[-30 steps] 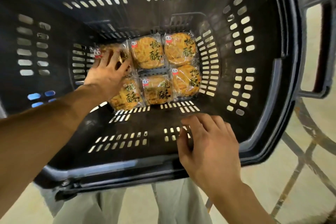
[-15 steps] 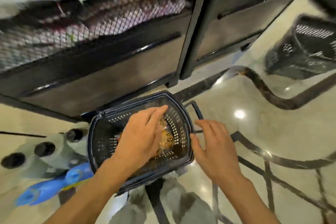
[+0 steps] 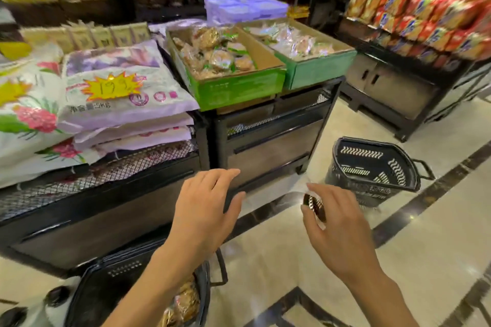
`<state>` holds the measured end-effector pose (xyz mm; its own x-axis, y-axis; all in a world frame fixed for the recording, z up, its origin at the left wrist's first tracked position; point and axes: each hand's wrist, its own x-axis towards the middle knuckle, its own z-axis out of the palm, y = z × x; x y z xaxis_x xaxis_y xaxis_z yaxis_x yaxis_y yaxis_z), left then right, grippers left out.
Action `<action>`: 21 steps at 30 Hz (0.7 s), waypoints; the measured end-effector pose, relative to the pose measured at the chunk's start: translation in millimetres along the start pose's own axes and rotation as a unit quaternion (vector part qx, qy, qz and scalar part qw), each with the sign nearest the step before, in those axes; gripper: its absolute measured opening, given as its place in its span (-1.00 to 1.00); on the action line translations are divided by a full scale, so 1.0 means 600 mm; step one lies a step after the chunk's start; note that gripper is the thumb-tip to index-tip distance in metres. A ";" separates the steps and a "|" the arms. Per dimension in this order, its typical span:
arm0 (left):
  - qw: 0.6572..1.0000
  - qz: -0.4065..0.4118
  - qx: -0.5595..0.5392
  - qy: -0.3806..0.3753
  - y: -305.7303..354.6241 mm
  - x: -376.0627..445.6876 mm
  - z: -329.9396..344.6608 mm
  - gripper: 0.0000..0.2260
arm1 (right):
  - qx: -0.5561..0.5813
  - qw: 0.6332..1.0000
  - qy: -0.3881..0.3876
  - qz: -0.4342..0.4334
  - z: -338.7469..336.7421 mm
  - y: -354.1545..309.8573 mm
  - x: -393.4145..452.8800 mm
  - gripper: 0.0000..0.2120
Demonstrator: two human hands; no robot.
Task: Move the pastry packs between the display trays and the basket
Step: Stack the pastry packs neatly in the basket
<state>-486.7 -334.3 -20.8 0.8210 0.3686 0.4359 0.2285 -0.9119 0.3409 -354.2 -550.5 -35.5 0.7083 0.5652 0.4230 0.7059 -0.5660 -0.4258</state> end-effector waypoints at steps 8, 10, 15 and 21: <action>0.996 -0.062 0.045 0.037 0.039 0.110 0.042 -0.61 | 0.045 0.996 -0.030 -0.066 -0.012 0.091 0.165 -0.59; 0.993 -0.092 0.046 0.052 0.022 0.140 0.060 -0.60 | 0.061 0.994 -0.048 -0.080 0.010 0.100 0.215 -0.59; 0.985 -0.142 0.038 0.086 -0.037 0.253 0.128 -0.61 | 0.059 0.989 -0.076 -0.114 0.073 0.139 0.361 -0.60; 0.977 -0.187 -0.001 0.104 -0.115 0.448 0.191 -0.61 | 0.027 0.984 -0.126 -0.126 0.149 0.173 0.595 -0.63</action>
<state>-221.7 -193.2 -22.7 0.5561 0.7045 0.4410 0.4905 -0.7065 0.5101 -28.1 -353.8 -0.5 0.4834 0.8184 0.3108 0.8528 -0.3601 -0.3782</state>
